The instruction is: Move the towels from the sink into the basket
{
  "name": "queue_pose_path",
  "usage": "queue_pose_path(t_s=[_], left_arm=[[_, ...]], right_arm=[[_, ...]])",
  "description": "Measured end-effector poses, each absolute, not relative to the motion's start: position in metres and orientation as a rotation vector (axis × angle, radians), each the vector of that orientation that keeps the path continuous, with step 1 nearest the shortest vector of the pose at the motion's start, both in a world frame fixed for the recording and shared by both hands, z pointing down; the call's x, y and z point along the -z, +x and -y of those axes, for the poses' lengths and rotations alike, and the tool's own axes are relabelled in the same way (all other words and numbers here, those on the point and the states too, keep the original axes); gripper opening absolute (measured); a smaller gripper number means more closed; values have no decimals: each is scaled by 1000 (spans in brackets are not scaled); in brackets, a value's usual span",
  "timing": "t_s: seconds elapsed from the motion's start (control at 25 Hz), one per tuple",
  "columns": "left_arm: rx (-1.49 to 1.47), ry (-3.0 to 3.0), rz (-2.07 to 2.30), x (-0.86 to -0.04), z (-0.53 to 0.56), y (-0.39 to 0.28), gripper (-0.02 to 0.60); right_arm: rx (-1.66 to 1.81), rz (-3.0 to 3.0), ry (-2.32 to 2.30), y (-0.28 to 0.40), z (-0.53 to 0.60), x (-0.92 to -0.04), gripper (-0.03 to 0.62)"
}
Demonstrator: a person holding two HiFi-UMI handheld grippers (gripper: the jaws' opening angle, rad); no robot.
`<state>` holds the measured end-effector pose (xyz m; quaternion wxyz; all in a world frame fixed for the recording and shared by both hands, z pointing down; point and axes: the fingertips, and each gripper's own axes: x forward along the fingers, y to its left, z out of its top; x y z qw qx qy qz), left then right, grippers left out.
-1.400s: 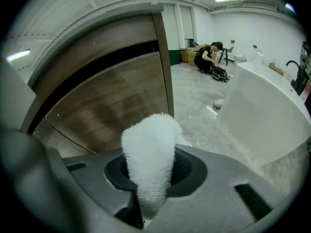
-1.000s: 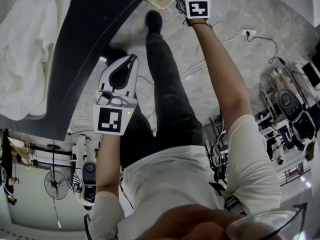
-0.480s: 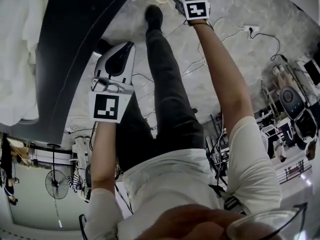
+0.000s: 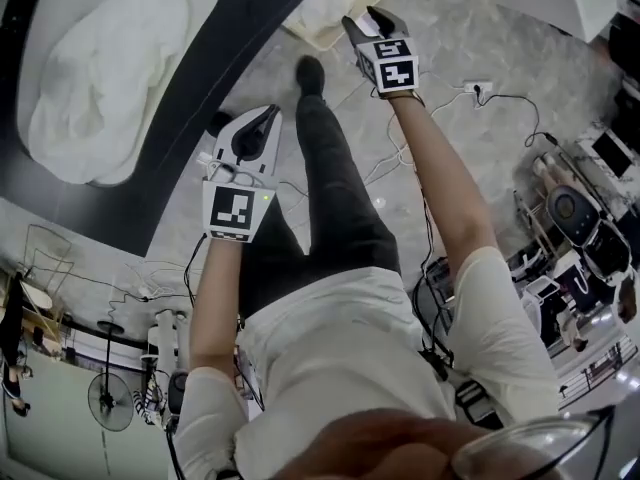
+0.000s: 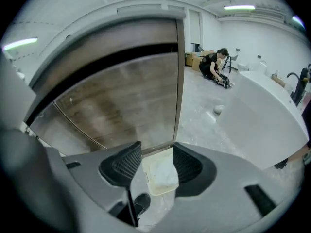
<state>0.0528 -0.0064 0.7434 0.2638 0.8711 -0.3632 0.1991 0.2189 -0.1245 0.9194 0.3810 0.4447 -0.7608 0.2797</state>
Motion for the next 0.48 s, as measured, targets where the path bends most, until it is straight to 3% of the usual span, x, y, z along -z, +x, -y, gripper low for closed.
queue_pose_path(t_s=[0.48], left_arm=[[-392,2307,1098,-552,10,-9,11]], right_arm=[[-582,2142,1193,159,103,-646,49]])
